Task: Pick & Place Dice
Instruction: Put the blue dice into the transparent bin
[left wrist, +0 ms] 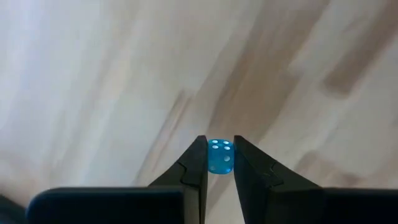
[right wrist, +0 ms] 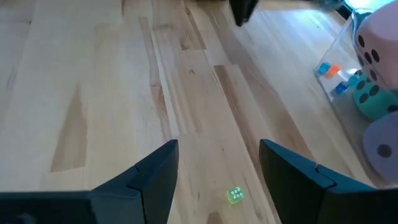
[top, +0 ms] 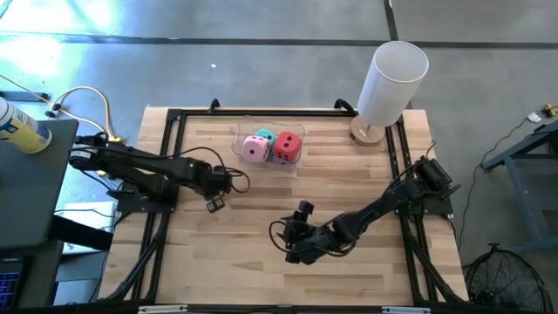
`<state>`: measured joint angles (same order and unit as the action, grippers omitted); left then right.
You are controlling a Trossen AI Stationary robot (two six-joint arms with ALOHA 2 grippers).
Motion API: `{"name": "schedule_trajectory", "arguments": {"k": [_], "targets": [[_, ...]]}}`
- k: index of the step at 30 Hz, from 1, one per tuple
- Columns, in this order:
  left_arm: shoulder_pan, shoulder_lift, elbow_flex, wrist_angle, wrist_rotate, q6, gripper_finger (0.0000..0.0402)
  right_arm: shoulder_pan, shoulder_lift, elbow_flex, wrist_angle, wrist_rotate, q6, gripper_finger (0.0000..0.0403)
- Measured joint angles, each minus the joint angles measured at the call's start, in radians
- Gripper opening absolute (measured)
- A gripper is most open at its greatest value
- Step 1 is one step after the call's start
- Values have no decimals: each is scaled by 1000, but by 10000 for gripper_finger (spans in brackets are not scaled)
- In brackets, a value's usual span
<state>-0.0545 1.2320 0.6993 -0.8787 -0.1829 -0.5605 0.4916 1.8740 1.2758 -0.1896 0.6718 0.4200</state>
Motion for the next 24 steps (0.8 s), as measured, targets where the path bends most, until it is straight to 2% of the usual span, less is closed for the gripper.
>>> {"name": "schedule_trajectory", "arguments": {"k": [9,15,19,24], "targets": [[-25,-6,250,-39,-149,134,48,3,0,0,1,-27,2,215],[-28,-7,351,-30,-248,261,48,38,0,0,-9,-67,-17,215],[33,-7,365,17,-240,382,49,58,0,0,-62,-67,-23,215],[168,-7,392,38,-214,475,49,74,-25,0,-199,-67,36,215]]}}
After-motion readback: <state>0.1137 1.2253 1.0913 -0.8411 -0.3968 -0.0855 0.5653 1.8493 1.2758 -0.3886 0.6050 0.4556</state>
